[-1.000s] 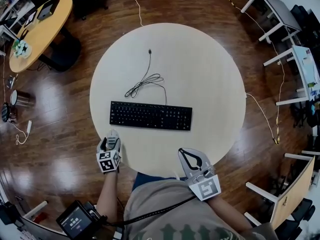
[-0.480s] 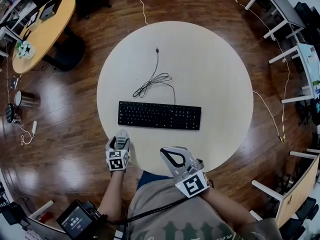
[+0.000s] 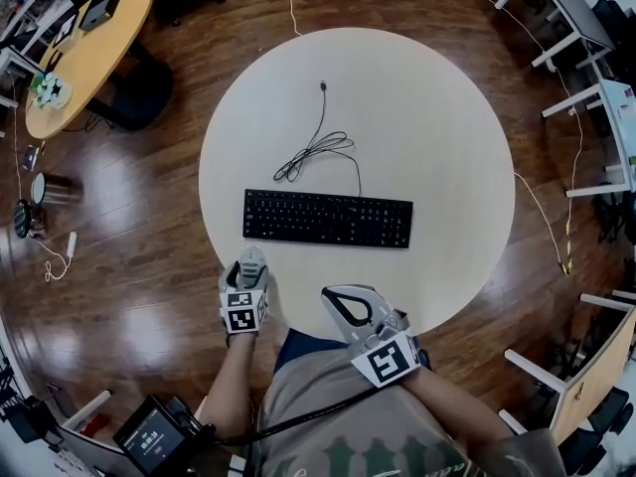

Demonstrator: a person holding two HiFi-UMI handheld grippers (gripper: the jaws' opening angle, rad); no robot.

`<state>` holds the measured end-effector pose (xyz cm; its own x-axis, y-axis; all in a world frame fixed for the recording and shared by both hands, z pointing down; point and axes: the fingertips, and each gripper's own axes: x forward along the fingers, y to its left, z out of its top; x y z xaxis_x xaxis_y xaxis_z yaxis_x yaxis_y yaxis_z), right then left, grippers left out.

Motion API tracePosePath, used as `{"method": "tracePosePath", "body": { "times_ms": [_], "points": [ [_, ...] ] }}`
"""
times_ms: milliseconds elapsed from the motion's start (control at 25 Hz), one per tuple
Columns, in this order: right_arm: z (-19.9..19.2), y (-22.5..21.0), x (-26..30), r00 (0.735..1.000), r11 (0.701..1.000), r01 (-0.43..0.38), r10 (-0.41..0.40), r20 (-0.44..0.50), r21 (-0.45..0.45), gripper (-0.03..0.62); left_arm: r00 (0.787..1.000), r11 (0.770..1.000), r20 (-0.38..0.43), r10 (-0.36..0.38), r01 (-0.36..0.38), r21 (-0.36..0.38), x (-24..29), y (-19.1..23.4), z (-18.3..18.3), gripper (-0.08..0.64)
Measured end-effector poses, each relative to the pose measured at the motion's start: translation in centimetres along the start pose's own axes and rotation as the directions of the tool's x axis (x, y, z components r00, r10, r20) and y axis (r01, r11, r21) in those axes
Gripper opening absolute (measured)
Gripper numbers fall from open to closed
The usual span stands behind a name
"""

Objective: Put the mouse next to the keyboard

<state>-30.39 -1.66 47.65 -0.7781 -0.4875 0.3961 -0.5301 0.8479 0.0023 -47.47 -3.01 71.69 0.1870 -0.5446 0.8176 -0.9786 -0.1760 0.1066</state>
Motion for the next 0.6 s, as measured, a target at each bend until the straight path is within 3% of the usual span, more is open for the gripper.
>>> {"method": "tracePosePath", "body": {
  "times_ms": [600],
  "points": [
    [-0.8,0.0,-1.2,1.0,1.0,-0.02,0.02,-0.016,0.005,0.005,0.999,0.999,-0.032,0.026,-0.027,-0.018,-0.8,-0.7,-1.1,0.314]
  ]
}}
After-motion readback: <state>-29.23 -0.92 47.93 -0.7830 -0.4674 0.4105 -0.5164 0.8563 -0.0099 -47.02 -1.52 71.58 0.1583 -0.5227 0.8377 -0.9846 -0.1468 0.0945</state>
